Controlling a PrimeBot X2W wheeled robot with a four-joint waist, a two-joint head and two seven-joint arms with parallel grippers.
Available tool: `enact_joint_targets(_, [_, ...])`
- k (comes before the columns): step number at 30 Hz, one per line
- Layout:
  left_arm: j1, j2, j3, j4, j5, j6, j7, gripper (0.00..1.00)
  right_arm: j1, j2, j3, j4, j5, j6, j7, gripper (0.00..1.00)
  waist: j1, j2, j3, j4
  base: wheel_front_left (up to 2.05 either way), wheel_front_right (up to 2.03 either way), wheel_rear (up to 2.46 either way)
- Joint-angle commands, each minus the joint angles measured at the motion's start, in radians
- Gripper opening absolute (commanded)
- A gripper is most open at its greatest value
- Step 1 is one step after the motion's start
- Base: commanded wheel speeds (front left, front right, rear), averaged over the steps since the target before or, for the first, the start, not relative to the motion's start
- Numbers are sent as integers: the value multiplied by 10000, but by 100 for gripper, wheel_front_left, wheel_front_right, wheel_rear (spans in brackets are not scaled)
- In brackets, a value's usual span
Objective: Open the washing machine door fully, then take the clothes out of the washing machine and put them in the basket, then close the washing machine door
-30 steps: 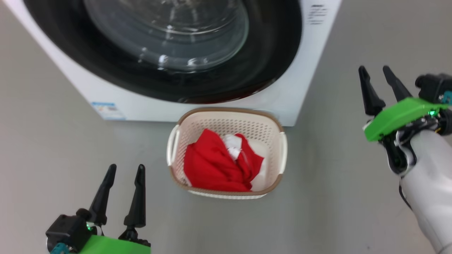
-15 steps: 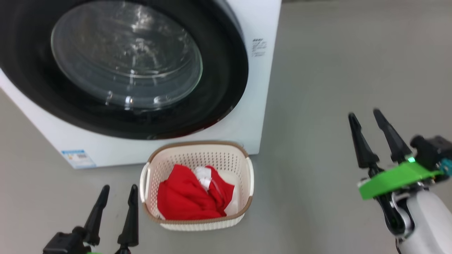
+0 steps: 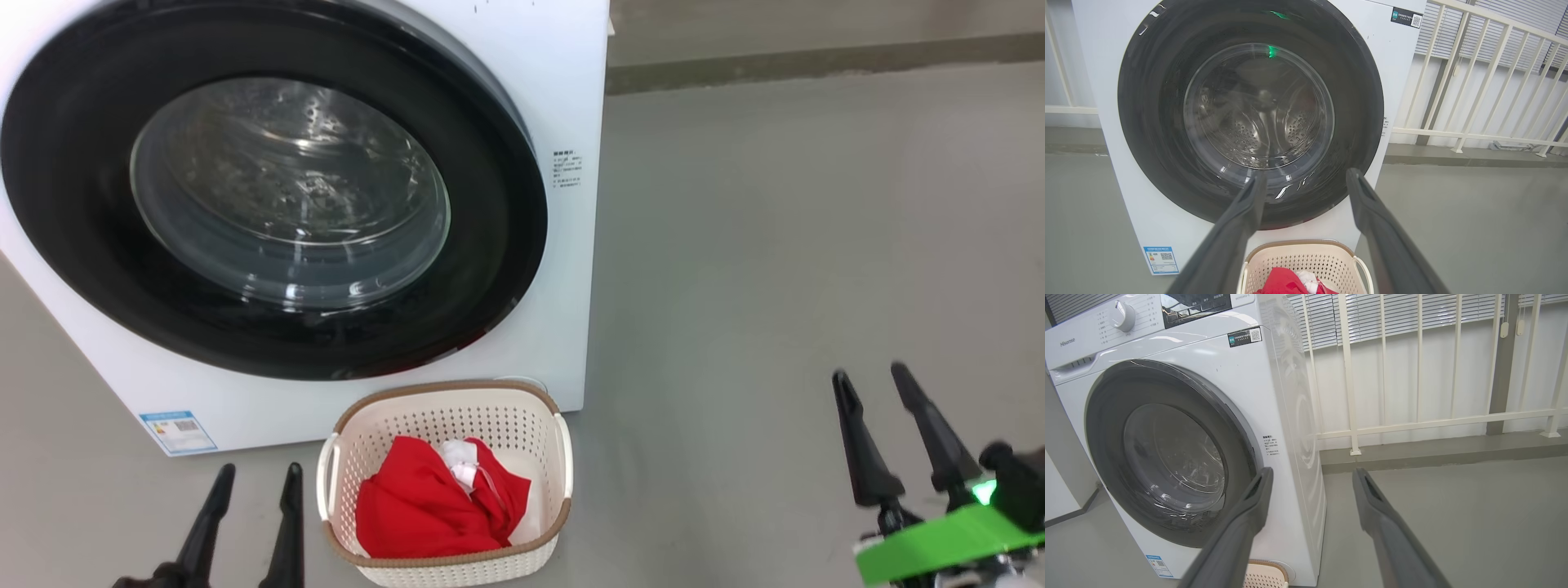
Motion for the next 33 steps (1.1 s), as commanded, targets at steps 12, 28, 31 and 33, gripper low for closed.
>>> enact_joint_targets(12, [288,19,415,-400,276,-56,-122,100,547,68,-155,-308,-6,-11,-63,100,0,0,-273,92,0,0,0])
enact_joint_targets(28, [471,-239,-19,804,-650,12,227,0,927,620,-283,780,603,-1,203,0,24,0,-266,129,0,0,0])
enact_joint_targets(31, [421,-234,1,823,-977,10,313,0,883,635,-305,790,876,-1,291,0,8,0,-239,132,0,0,0])
enact_joint_targets(33, [378,-231,14,839,-1195,9,370,0,842,646,-321,800,1059,-1,349,0,2,0,-215,134,0,0,0])
